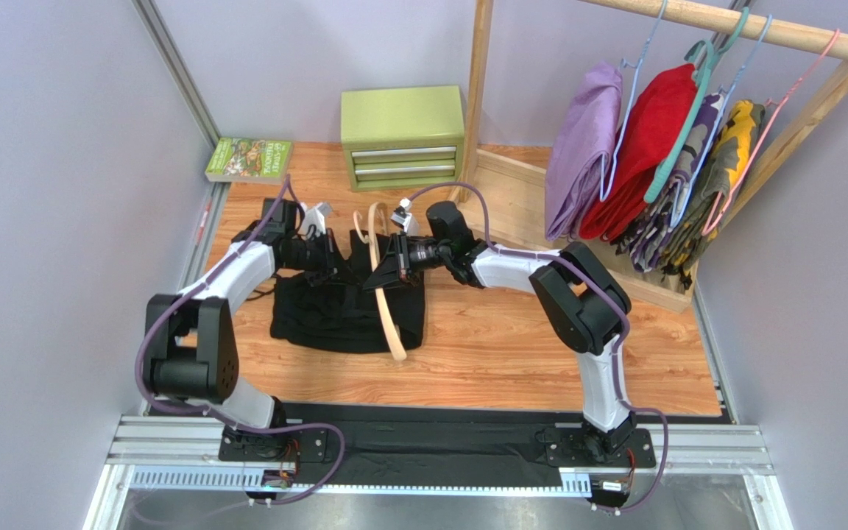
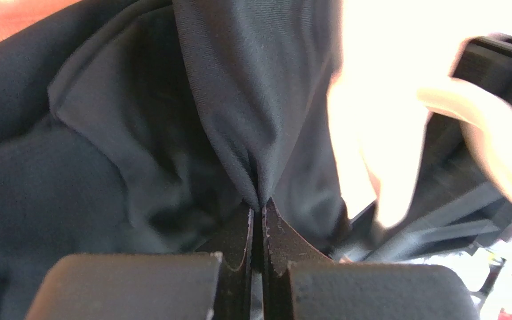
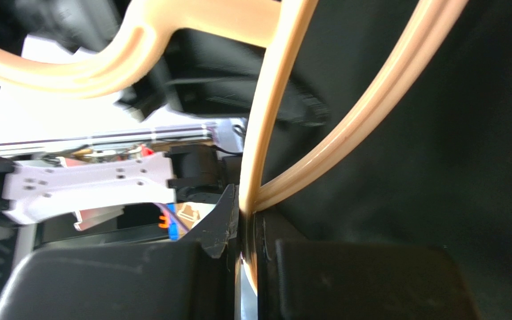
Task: Place the trousers on the hanger
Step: Place trousers on hanger
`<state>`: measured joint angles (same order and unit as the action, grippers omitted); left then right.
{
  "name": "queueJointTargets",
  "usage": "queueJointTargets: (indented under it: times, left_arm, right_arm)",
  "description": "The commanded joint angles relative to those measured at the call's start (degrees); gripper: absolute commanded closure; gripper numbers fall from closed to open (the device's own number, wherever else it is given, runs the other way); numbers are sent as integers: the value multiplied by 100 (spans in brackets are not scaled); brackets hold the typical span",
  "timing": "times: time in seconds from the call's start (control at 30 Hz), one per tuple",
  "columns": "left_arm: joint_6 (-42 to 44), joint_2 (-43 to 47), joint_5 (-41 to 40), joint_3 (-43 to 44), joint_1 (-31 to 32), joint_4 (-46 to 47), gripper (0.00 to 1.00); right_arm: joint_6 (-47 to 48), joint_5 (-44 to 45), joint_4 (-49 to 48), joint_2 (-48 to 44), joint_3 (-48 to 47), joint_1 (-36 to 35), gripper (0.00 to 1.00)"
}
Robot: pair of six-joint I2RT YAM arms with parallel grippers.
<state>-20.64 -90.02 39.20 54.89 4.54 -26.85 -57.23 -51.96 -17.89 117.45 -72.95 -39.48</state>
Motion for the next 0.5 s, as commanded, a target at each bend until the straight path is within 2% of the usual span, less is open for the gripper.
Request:
queueJointTargets:
  times: [0.0,0.13,0.23,0.47]
  left_arm:
    - [192,871,-96,618,-22,-759,100]
    - [201,1187,35,944,-268,-1418,100]
    - [289,1390,44,1102,-427,-1788,100]
    - [535,1847,105,1603,-875,-2587,100]
  right_arm:
    - [-830,-252,-1197,-100,-88,55,100]
    - [-1516,-165,-2487,-55,17,64,100]
    - [-1948,-103,-3095,-12,210,64,100]
    - [-1809,-51,-2966,67,588,72,100]
